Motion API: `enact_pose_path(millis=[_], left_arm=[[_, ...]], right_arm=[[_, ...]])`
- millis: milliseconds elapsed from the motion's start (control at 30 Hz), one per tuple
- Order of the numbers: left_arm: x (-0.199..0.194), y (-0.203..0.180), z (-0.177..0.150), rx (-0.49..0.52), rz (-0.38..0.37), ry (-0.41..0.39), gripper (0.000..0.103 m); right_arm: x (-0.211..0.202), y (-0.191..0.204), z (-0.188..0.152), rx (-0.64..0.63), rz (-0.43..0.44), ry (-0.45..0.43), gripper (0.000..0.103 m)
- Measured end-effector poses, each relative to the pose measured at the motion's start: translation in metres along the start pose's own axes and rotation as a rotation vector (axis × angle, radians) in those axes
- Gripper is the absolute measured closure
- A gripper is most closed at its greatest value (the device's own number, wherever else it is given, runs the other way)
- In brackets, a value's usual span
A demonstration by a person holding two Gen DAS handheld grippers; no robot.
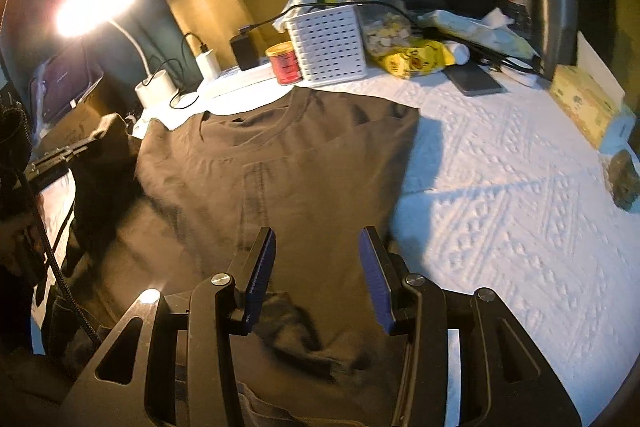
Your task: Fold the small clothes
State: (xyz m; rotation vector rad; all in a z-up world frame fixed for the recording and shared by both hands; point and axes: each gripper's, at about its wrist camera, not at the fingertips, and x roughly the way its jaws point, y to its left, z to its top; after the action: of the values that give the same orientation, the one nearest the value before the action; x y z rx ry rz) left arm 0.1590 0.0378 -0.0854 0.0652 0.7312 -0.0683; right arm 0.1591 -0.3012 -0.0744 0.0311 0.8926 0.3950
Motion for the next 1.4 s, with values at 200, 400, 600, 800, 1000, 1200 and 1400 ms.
enact_pose_path(millis=[200,400,600,800,1000,1200,1400], left_arm=[[0.030,-0.031,-0.004,0.029,-0.098,0.101,0.094],[0.048,-0.048,-0.017,0.003,-0.197,0.201,0.071],[0.023,-0.036,-0.021,-0.060,-0.268,0.176,0.030],[-0.004,0.001,-0.037,-0.081,-0.190,0.168,0.030],[-0.006,-0.005,-0.055,-0.052,-0.251,0.210,0.030],[0.003,-0.007,-0.051,-0.055,-0.255,0.203,0.030],[0.027,0.029,-0.034,-0.083,-0.158,0.182,0.030]], right_arm=[[-0.007,-0.019,-0.006,0.035,-0.012,-0.007,0.057],[-0.009,-0.025,-0.010,0.052,-0.018,-0.007,0.057],[-0.008,-0.021,-0.011,0.049,-0.013,-0.003,0.057],[-0.005,-0.013,-0.011,0.034,-0.008,0.004,0.057],[0.001,-0.004,-0.010,0.020,0.001,0.013,0.057],[0.006,-0.001,-0.007,0.000,-0.007,0.024,0.057],[0.015,-0.016,0.009,-0.017,-0.045,0.029,0.057]])
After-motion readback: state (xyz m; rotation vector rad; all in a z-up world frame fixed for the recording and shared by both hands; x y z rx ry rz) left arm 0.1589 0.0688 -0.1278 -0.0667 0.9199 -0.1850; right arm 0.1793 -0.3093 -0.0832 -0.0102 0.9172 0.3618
